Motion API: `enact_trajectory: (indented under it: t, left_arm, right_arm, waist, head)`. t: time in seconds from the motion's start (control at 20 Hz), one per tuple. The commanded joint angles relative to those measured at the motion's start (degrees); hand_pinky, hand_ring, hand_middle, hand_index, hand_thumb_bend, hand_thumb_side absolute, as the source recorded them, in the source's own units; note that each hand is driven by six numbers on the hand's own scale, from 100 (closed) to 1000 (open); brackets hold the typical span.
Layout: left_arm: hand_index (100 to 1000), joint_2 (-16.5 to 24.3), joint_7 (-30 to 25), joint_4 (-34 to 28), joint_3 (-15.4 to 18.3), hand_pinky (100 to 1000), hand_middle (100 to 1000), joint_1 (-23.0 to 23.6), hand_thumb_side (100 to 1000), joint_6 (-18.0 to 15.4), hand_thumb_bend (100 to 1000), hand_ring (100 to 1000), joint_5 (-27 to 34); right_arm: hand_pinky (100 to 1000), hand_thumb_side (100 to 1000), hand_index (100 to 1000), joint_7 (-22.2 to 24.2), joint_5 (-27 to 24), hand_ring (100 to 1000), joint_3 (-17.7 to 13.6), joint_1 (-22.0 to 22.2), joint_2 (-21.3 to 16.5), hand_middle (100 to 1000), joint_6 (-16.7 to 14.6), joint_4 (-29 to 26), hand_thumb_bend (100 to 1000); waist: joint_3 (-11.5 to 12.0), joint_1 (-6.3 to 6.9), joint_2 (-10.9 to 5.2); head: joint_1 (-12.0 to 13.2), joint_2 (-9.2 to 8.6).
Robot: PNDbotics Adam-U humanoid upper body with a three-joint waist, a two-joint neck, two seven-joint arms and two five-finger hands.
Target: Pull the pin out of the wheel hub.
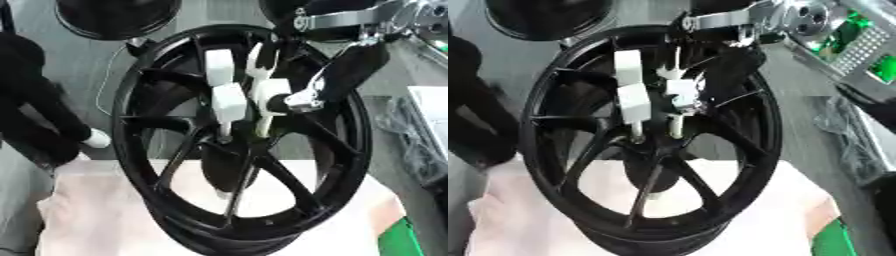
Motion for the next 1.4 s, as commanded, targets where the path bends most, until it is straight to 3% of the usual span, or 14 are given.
enact_trajectory:
  t: [0.05,1.4]
  left_arm:
    - [754,1.19,-0.15,-0.87,0.1,722,779,-0.82,510,-0.01,567,750,0.26]
    - [753,1.03,-0.37,-0.89,-0.04,722,781,-1.04,512,0.05,564,752,0.44]
  right_arm:
    - [815,449,789,0.22,0.59,752,-0.47,-0.64,-0.75,707,-0.08,0.45,378]
    - [814,442,795,-0.67,2.86,760,-0.14,0.17,0.04,717,-1.32,4.42,395]
  waist:
    - [0.06,0.25,-0.75]
    - [0.44,0.44,-0.13]
  head:
    - [-0.27,-0.05]
    - [-0.44,-0.37]
